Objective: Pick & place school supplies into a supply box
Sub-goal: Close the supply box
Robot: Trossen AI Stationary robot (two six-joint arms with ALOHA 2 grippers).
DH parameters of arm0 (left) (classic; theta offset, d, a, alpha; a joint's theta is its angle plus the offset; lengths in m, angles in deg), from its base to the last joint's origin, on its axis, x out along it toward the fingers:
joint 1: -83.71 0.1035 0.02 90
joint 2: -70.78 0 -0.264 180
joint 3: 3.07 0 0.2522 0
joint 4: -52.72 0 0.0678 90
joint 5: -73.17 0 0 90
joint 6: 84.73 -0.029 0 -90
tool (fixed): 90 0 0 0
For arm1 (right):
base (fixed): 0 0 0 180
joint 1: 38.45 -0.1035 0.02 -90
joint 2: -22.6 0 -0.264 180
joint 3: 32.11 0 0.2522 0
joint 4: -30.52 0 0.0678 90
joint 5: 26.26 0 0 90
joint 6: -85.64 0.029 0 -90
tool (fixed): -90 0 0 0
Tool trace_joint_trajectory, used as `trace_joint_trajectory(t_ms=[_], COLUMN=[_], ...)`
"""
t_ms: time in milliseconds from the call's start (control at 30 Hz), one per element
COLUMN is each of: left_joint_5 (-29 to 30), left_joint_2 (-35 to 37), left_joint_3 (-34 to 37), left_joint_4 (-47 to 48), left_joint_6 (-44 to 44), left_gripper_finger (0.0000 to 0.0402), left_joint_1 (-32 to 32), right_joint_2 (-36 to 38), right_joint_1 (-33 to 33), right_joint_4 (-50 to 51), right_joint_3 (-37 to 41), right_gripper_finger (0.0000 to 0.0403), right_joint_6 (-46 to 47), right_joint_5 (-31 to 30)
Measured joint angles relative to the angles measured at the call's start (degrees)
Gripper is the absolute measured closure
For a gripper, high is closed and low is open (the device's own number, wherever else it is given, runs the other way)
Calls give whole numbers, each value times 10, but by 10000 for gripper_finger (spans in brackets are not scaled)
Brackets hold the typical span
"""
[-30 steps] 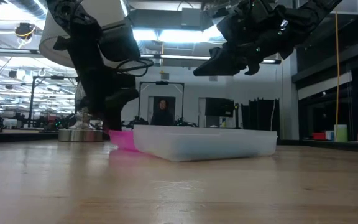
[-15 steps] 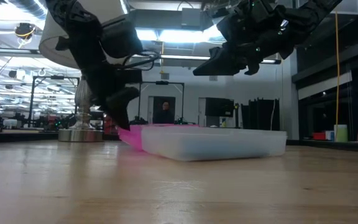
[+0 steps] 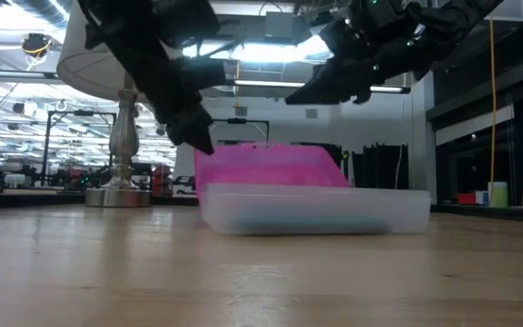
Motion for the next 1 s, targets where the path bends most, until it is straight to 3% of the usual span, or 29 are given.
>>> trace_joint_trajectory(t_ms=[200, 400, 533, 1000], left_joint_5=[59, 111, 140, 168], left_joint_2=[0, 0, 0, 0], left_joint_3=[-23, -41, -52, -57], left_joint_4=[0, 0, -2, -62], left_joint_6=[-52, -99, -128, -234], left_gripper_finger=[398, 398, 398, 398], left_joint_1=[-26, -54, -73, -108], right_joint_2=[68, 120, 124, 111], right_joint_1=[38, 98, 124, 146], right_joint_4=[25, 140, 192, 267], right_joint_3=[0, 0, 0, 0], right_gripper_finger=[391, 398, 396, 399], right_joint_6=[22, 62, 71, 96], right_joint_5=[0, 30, 86, 111])
